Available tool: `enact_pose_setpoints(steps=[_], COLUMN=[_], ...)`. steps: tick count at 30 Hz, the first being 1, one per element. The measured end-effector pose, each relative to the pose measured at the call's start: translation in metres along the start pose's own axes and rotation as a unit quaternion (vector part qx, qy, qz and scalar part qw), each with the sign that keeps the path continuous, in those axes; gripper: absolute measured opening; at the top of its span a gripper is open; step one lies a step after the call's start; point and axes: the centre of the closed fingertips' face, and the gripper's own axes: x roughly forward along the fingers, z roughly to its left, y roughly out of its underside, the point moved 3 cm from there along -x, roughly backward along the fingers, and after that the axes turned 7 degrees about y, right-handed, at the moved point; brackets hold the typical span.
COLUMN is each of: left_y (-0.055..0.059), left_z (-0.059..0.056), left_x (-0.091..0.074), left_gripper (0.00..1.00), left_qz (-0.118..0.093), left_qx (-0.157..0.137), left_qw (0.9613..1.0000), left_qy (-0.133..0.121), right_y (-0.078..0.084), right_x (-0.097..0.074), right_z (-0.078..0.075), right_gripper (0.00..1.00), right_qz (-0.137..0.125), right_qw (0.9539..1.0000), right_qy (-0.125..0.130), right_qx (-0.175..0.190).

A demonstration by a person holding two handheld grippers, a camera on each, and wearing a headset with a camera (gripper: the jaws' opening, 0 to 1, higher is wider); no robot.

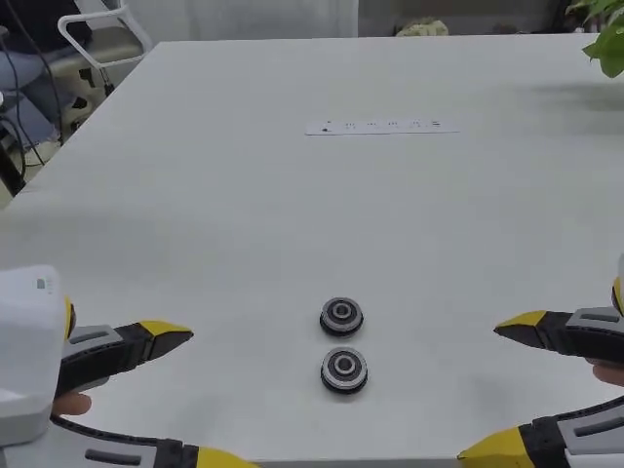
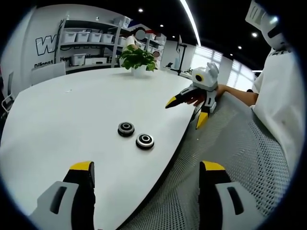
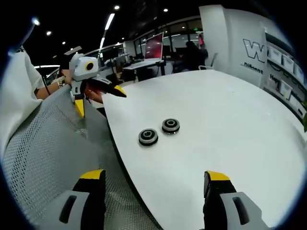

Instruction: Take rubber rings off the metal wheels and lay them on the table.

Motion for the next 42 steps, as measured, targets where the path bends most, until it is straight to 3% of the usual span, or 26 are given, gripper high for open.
enact_pose_setpoints(steps=[18,24,28,34,42], left_y=[0.0,-0.002,-0.005,-0.012,-0.036], left_z=[0.0,-0.001,-0.003,-0.009,-0.011], left_x=[0.0,0.0,0.0,-0.001,0.003], left_gripper=[0.86,0.86,0.86,0.86,0.86], left_qz=[-0.004,-0.012,-0.015,-0.009,-0.02], left_qx=[-0.009,-0.01,-0.001,0.031,0.063], left_qw=[0.9999,0.9998,0.9998,0.999,0.9973], left_qy=[0.005,0.009,0.013,0.03,0.032], right_y=[0.001,-0.004,-0.01,-0.026,-0.065], right_x=[0.001,-0.002,-0.006,-0.014,-0.019], right_z=[0.002,0.002,-0.005,-0.008,-0.013], right_gripper=[0.83,0.81,0.81,0.79,0.77], right_qz=[0.009,-0.003,-0.014,-0.036,-0.059], right_qw=[0.9999,1.0,0.9998,0.9992,0.9973], right_qy=[-0.004,-0.004,0.014,0.017,0.021], right_qx=[-0.003,0.0,0.01,0.011,-0.038])
